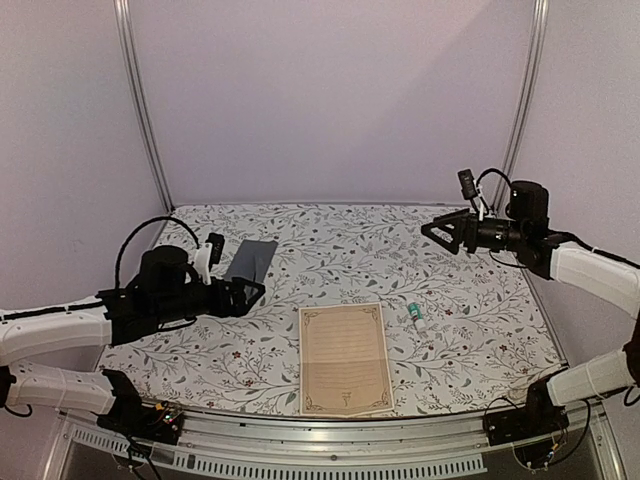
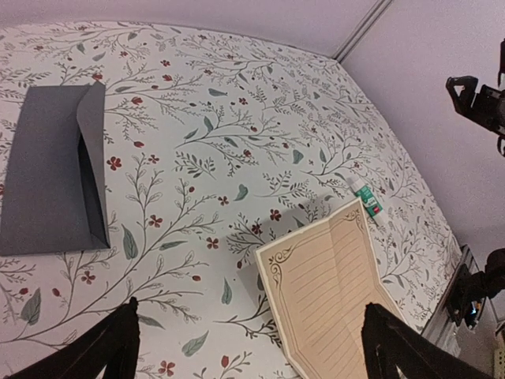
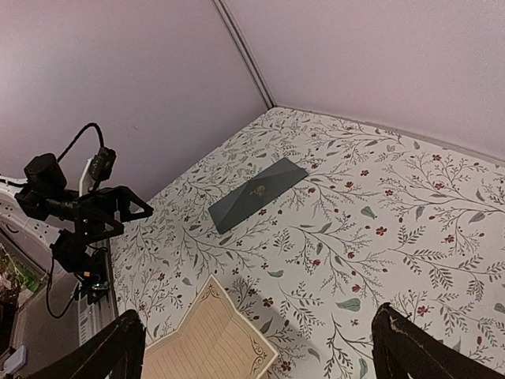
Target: Place the letter into the envelope and seal it
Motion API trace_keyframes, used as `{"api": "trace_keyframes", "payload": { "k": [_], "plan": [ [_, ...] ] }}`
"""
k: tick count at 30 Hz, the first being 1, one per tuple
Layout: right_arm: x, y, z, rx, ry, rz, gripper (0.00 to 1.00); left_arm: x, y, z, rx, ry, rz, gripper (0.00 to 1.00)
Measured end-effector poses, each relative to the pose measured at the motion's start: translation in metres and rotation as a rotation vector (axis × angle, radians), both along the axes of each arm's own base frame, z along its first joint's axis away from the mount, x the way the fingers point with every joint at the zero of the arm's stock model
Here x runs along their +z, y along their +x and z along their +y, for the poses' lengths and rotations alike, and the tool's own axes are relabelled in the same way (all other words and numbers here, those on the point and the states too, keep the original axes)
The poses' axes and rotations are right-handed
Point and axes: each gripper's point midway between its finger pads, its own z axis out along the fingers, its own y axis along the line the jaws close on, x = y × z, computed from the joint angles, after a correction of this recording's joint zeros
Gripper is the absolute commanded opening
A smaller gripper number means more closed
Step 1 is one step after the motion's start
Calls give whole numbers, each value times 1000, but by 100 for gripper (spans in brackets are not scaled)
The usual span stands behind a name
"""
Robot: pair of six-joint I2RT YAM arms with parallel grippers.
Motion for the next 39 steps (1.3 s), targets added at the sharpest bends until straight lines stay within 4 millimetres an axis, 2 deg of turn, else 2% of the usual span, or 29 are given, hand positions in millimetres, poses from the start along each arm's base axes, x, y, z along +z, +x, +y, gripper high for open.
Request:
{"api": "trace_keyframes", "payload": {
  "k": [7, 12, 16, 20, 25, 39],
  "plan": [
    [-64, -4, 40, 97, -54, 203, 98, 4, -1, 0, -1, -7, -9, 98],
    [-114, -16, 55, 126, -79, 367, 97, 7, -2, 0, -3, -13, -15, 98],
    [-139, -31, 66, 151, -96, 442, 96, 7, -2, 0, -3, -13, -15, 97],
    [-156, -43, 78, 175, -109, 484, 96, 8, -2, 0, -4, -15, -18, 97],
    [-175, -48, 83, 174, -122, 529, 95, 12, -3, 0, -4, -23, -27, 98],
    [-204, -59, 95, 199, -156, 584, 91, 15, -4, 0, -6, -31, -32, 98]
  ]
}}
